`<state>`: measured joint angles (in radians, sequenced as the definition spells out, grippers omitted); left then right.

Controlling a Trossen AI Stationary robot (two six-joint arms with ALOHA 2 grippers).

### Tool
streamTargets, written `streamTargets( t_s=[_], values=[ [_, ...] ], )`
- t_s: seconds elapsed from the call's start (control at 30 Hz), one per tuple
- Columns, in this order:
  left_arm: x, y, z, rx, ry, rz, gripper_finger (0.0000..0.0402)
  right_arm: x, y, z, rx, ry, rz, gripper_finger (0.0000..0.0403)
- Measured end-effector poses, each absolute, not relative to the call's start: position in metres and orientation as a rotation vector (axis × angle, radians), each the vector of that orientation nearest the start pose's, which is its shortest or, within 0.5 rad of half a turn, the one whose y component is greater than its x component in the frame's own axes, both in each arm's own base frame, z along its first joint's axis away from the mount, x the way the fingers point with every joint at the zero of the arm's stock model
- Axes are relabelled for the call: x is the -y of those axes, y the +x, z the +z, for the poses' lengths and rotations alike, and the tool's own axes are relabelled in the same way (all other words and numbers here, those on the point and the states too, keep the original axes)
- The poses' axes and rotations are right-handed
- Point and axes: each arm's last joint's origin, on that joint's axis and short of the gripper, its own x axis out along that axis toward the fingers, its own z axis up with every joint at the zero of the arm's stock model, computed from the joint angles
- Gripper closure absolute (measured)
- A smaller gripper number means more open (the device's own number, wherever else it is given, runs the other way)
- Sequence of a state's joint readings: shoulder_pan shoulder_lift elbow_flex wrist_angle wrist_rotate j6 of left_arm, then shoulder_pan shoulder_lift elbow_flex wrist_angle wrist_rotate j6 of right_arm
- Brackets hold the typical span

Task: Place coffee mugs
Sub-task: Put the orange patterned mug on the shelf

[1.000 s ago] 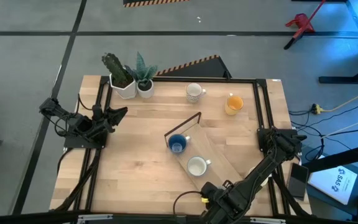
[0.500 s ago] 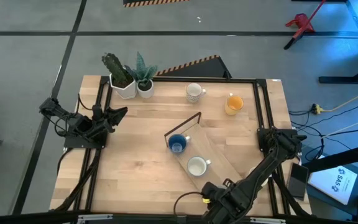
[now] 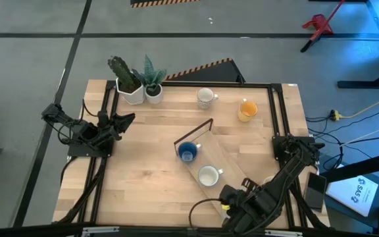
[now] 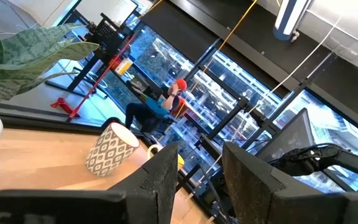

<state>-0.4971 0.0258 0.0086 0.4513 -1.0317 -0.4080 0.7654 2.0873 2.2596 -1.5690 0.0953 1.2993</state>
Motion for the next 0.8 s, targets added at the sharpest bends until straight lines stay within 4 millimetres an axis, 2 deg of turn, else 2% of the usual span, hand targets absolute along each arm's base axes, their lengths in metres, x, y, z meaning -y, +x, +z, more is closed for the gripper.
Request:
streamTargets(
  t_s=[0.17, 0.3, 0.4, 0.53, 0.7, 0.8],
  values=[
    [0.015, 0.080, 0.201, 0.422, -0.697, 0.460, 0.0280, -0.268, 0.286, 0.343, -1.305, 0.482, -0.370, 0.0286],
    [0.015, 0.080, 0.201, 0.422, -0.698, 0.460, 0.0280, -0.255, 0.291, 0.343, -1.304, 0.522, -0.420, 0.0286],
    [0.015, 0.080, 0.201, 0.423, -0.701, 0.459, 0.0280, -0.248, 0.293, 0.346, -1.306, 0.443, -0.365, 0.0286],
    [0.015, 0.080, 0.201, 0.423, -0.702, 0.458, 0.0280, -0.228, 0.279, 0.372, -1.197, 0.358, -0.315, 0.0286],
    [0.015, 0.080, 0.200, 0.424, -0.705, 0.472, 0.0280, -0.195, 0.256, 0.418, -0.843, 0.143, -0.379, 0.0286],
    [0.014, 0.079, 0.200, 0.427, -0.710, 0.493, 0.0280, -0.173, 0.236, 0.445, -0.710, -0.024, -0.380, 0.0286]
  ],
)
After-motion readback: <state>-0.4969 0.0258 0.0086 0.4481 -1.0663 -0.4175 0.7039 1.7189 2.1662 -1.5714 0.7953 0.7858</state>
